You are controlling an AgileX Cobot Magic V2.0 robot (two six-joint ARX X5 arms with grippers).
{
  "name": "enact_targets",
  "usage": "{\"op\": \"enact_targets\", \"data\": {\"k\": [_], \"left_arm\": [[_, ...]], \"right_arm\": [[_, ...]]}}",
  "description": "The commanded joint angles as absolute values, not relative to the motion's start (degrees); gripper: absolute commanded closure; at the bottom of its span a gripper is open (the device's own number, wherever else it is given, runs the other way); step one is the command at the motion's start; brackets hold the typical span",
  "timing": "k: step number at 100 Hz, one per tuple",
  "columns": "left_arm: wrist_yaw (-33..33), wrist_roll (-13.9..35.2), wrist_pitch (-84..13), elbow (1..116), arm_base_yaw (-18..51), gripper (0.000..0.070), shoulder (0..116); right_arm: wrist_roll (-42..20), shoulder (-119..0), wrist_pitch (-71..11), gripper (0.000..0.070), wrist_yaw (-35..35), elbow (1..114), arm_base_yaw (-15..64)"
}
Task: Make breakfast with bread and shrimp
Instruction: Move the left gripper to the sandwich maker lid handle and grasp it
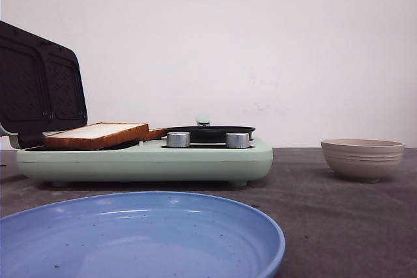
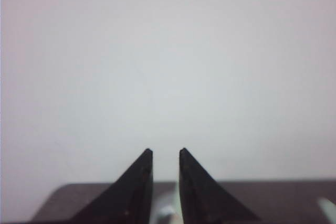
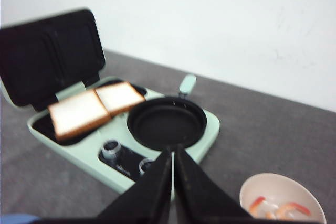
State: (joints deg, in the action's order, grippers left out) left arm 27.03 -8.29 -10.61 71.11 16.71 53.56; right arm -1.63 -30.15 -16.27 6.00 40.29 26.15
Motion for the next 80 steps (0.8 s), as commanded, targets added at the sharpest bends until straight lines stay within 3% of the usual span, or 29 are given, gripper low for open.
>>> {"op": "enact_targets", "data": {"k": [1, 12, 21, 35, 54, 64, 69, 80], "left_arm": [[26.6, -8.1, -8.1, 71.6, 13.3, 0.0661, 56.2], [23.1, -2.2, -9.6, 71.8, 6.7, 0.0661, 60.8], [18.5, 5.5, -15.7, 72.9, 1.1, 0.0655, 64.3], [7.8, 15.2, -29.2, 76.4, -7.4, 0.0414, 70.6], [-9.1, 20.8, -40.2, 80.2, -14.0, 0.0365, 78.5], [-18.0, 24.2, -39.8, 80.3, -16.2, 0.0219, 80.9], [-21.2, 26.2, -39.0, 80.3, -16.8, 0.0181, 81.9], [-24.2, 28.6, -37.1, 80.3, -17.8, 0.0184, 83.3]], "right_arm": [[-4.8, -28.4, -16.3, 0.0700, 6.2, 40.4, 26.3], [-6.0, -25.5, -18.5, 0.0700, 6.4, 40.4, 26.3], [-6.0, -23.6, -21.1, 0.0700, 6.6, 40.4, 26.3], [-5.5, -21.0, -25.9, 0.0700, 6.6, 40.4, 26.3], [-5.1, -18.8, -28.6, 0.0700, 6.4, 40.4, 26.3], [-5.1, -18.9, -28.6, 0.0700, 6.4, 40.4, 26.3], [-5.1, -18.9, -28.5, 0.0700, 6.4, 40.4, 26.3], [-5.1, -18.9, -28.5, 0.0700, 6.3, 40.4, 26.3]]}}
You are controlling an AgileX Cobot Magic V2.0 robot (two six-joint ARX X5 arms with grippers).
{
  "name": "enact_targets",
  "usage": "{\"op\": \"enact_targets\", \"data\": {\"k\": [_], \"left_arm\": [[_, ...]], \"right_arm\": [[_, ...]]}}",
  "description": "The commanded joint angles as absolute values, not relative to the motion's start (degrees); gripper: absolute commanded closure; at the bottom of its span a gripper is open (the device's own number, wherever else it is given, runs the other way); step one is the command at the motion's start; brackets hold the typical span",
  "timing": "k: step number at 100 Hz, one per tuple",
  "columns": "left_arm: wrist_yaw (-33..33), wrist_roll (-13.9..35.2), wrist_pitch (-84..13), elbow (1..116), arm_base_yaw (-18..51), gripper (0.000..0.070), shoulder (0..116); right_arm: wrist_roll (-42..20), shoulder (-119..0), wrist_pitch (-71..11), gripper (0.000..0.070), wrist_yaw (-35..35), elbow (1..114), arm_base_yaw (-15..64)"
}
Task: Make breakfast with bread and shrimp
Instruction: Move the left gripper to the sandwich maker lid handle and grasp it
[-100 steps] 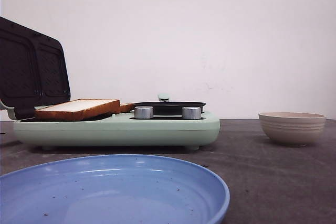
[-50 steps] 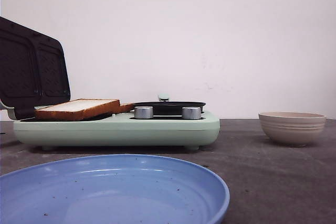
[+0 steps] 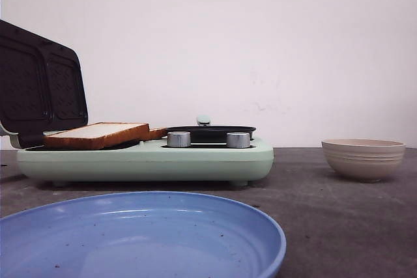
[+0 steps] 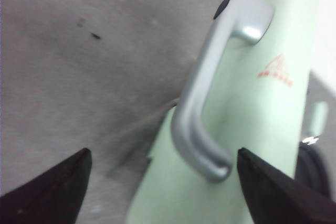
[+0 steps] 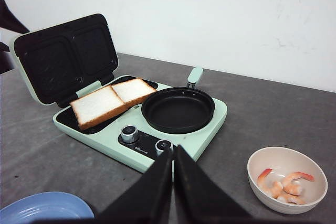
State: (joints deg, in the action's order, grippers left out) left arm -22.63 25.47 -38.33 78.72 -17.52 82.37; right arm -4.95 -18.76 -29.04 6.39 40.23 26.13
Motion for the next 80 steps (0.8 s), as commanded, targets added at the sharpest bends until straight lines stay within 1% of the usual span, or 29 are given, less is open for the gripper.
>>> {"op": "enact_targets", "data": {"k": [1, 16, 36, 44, 50, 60, 80], "left_arm": [[-24.2, 28.8, -36.9, 80.3, -17.8, 0.0184, 83.4], [-24.6, 31.0, -34.4, 80.3, -18.7, 0.0189, 84.8], [-27.9, 35.7, -31.2, 80.3, -19.7, 0.0193, 87.3], [-28.8, 35.9, -30.9, 80.3, -19.7, 0.0207, 88.3], [-30.0, 35.9, -30.8, 80.3, -19.7, 0.0239, 89.1], [-32.0, 35.8, -30.6, 80.3, -19.5, 0.0239, 90.6], [-31.9, 35.6, -29.9, 80.3, -19.4, 0.0239, 91.8]], "right_arm": [[-5.1, -18.9, -28.5, 0.0700, 6.3, 40.4, 26.3], [-5.1, -18.9, -28.5, 0.0700, 6.3, 40.4, 26.3], [-5.2, -18.9, -28.6, 0.0700, 5.9, 40.4, 26.3], [-5.2, -18.9, -28.8, 0.0700, 5.9, 40.4, 26.3], [-5.2, -19.0, -28.8, 0.0700, 5.9, 40.4, 26.3], [-5.4, -19.0, -28.8, 0.0700, 5.8, 40.4, 26.3], [-5.6, -19.0, -29.1, 0.0700, 5.5, 40.4, 26.3]]}}
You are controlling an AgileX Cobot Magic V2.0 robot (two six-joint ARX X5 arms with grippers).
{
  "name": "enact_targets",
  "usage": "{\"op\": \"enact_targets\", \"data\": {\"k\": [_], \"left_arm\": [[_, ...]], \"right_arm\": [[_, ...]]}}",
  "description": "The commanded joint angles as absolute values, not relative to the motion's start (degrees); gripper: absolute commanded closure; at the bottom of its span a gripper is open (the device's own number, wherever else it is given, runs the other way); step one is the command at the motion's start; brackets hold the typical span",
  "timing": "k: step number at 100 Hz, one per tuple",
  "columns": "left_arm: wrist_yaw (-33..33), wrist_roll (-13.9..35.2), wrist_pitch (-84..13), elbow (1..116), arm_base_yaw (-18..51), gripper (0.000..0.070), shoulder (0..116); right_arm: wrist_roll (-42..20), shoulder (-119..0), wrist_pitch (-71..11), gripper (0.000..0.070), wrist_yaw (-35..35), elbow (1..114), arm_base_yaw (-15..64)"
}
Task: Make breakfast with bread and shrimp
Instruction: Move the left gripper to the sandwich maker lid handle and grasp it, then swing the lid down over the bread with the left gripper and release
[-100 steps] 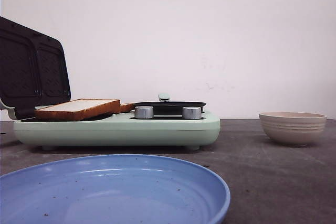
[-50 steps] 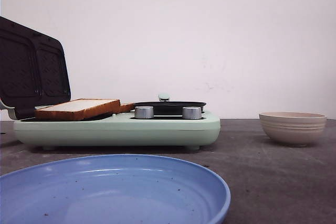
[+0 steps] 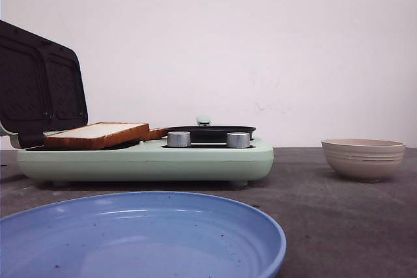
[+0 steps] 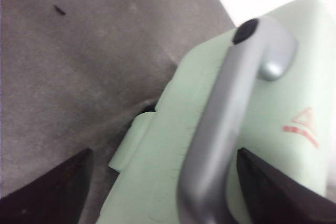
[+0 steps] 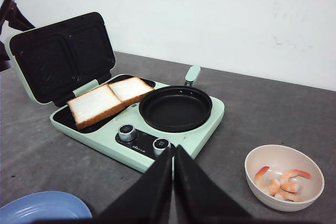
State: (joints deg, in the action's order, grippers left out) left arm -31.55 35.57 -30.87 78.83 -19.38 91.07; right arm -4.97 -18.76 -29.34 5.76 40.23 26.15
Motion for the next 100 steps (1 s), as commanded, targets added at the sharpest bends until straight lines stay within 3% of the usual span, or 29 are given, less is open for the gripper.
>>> {"op": "enact_targets", "data": {"k": [1, 6, 28, 43, 62, 100], "left_arm": [[-31.9, 35.6, -29.8, 80.3, -19.4, 0.0240, 91.8], [-31.9, 35.6, -29.2, 80.3, -19.4, 0.0253, 91.9], [-31.9, 35.6, -29.0, 80.3, -19.0, 0.0442, 91.9], [-31.9, 35.6, -29.0, 80.3, -18.3, 0.0493, 91.9], [-32.0, 34.7, -29.1, 80.3, -17.2, 0.0688, 91.9], [-31.9, 34.5, -28.5, 80.3, -13.0, 0.0689, 91.9]], "right_arm": [[-5.6, -19.0, -29.1, 0.0700, 5.5, 40.4, 26.3], [-5.7, -19.0, -29.3, 0.0700, 5.5, 40.4, 26.3], [-6.0, -19.0, -30.3, 0.0700, 3.8, 40.4, 26.3], [-6.0, -19.0, -30.2, 0.0700, 3.8, 40.4, 26.3], [-6.2, -19.0, -30.3, 0.0700, 3.8, 40.4, 26.3], [-7.8, -19.0, -30.5, 0.0700, 4.0, 40.4, 26.3]]}}
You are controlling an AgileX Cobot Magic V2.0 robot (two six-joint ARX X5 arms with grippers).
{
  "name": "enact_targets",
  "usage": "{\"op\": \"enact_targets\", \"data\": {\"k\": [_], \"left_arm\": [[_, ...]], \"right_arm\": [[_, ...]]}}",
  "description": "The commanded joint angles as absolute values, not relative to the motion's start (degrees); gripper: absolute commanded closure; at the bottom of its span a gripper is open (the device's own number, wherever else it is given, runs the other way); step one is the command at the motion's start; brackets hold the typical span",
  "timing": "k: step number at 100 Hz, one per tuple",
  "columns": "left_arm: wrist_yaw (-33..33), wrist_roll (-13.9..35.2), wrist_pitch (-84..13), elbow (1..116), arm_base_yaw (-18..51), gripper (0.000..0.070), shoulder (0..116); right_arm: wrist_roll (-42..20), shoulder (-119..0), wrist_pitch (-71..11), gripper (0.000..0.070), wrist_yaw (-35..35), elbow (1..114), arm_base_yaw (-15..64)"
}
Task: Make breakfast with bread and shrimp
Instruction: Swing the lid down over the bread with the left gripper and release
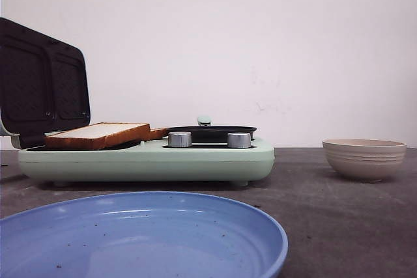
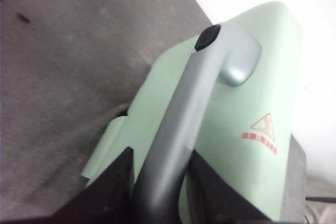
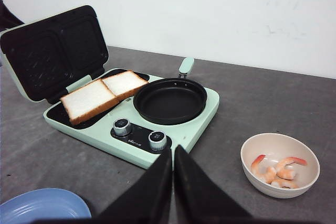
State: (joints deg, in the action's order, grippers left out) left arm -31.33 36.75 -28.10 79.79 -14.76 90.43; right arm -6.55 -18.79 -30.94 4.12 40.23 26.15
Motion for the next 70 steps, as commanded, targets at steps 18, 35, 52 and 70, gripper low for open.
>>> {"op": "enact_targets", "data": {"k": [18, 35, 52, 70], "left_arm": [[-31.4, 33.0, -28.3, 80.3, -9.4, 0.0689, 91.9], [-27.2, 31.1, -28.3, 80.3, -5.4, 0.0689, 91.9], [-19.2, 28.2, -28.3, 80.3, -0.7, 0.0689, 91.9], [-11.9, 27.5, -28.0, 80.3, 4.8, 0.0689, 92.9]], "right_arm": [[-7.7, -19.0, -30.5, 0.0700, 4.0, 40.4, 26.3], [-7.7, -19.0, -30.5, 0.0700, 4.1, 40.4, 26.3], [-7.7, -19.0, -30.7, 0.0700, 4.1, 40.4, 26.3], [-7.7, -19.0, -31.5, 0.0700, 4.1, 40.4, 26.3]]}}
